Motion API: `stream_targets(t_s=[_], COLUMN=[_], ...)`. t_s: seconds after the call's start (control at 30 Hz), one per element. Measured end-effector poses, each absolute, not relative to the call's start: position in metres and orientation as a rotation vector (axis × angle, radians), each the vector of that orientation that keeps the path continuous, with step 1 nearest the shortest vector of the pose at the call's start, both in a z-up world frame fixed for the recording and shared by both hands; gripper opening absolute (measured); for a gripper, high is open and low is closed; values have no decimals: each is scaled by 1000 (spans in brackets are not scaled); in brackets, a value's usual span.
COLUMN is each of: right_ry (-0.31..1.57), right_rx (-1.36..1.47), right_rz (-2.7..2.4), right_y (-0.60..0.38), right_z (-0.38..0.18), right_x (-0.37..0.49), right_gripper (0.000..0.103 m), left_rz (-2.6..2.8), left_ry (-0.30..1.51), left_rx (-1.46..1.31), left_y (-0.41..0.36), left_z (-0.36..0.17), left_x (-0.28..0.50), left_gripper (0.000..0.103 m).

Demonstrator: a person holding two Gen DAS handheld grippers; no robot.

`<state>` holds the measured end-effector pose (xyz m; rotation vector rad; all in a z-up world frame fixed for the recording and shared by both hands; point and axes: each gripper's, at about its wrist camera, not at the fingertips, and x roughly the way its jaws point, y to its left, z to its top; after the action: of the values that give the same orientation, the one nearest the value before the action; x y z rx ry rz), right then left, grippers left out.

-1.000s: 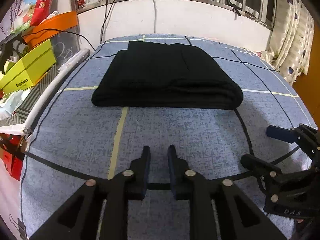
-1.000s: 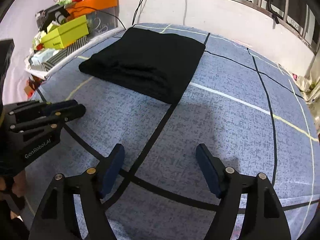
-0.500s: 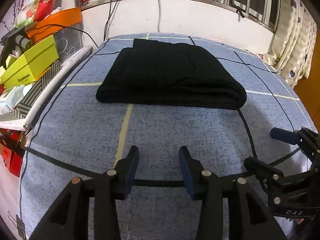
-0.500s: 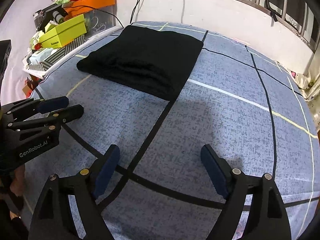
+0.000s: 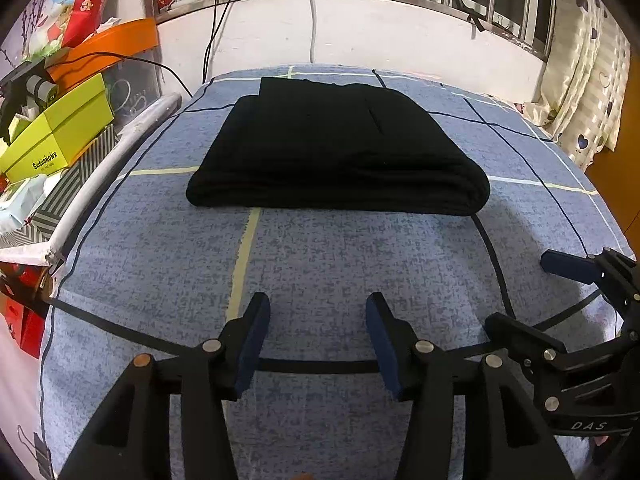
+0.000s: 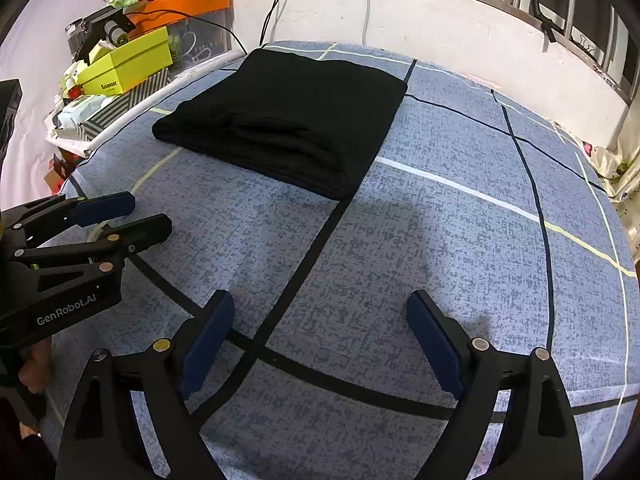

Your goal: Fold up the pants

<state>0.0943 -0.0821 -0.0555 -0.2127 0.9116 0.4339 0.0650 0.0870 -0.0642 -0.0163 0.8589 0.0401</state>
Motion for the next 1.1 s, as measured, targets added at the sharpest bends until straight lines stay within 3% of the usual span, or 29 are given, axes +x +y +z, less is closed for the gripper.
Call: stream_targets(t_s=[1.1], right_ry=[913], right_rx=[-213], right_rz=[434], right_y=[-81], right_z=[-55], right_x=[95], right_gripper=[92], left_rz=[39], left_ry=[861], left_rx=[-16], left_y=[87], left_z=[-65], left_x=[66], left_gripper=[58])
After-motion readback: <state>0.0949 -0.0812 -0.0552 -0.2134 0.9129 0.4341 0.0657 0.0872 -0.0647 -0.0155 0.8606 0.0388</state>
